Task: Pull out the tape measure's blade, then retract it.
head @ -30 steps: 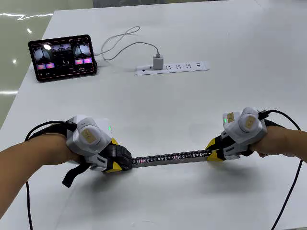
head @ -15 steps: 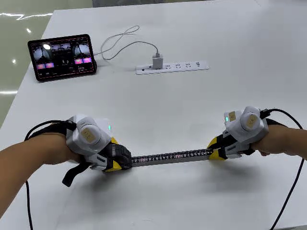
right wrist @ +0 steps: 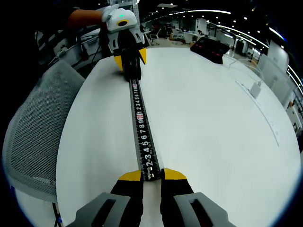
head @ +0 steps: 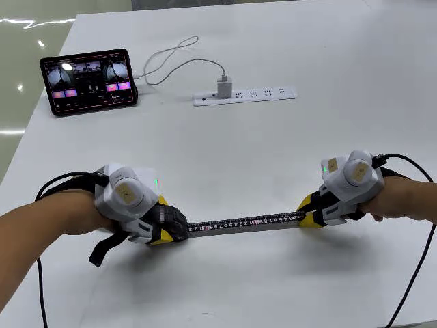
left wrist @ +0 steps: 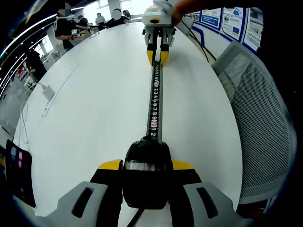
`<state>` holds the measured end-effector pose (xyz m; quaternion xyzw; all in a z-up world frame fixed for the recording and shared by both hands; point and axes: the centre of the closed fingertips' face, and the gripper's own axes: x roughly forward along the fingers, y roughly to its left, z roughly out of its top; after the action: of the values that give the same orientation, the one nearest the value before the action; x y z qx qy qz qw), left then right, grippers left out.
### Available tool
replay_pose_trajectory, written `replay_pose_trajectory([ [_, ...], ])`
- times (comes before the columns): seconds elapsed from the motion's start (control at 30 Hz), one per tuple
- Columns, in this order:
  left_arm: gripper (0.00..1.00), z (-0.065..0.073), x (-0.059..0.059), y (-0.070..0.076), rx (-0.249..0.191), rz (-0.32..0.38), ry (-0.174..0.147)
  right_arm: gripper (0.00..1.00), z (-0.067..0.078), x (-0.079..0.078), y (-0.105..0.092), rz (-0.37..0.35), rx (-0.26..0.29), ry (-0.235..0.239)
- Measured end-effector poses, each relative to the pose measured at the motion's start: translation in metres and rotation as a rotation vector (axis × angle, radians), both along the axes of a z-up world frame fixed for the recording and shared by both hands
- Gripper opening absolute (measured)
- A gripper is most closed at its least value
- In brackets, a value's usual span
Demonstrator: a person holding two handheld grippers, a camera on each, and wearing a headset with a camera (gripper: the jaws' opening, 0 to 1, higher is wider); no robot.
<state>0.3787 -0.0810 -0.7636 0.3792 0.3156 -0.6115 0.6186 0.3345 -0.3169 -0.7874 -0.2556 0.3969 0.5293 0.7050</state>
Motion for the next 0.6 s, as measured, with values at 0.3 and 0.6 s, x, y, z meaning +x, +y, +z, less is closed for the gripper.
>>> replay_pose_trajectory([
  [0.3, 0.32, 0.0001, -0.0003, 0.0002, 0.001, -0.001, 0.001, 0.09, -0.0009, 0.0008, -0.0007, -0.004, -0.002, 0.002],
  [0.6, 0.32, 0.0002, 0.0004, -0.0010, 0.007, -0.015, 0.005, 0.11, -0.0012, 0.0008, 0.0025, 0.021, -0.026, -0.008],
])
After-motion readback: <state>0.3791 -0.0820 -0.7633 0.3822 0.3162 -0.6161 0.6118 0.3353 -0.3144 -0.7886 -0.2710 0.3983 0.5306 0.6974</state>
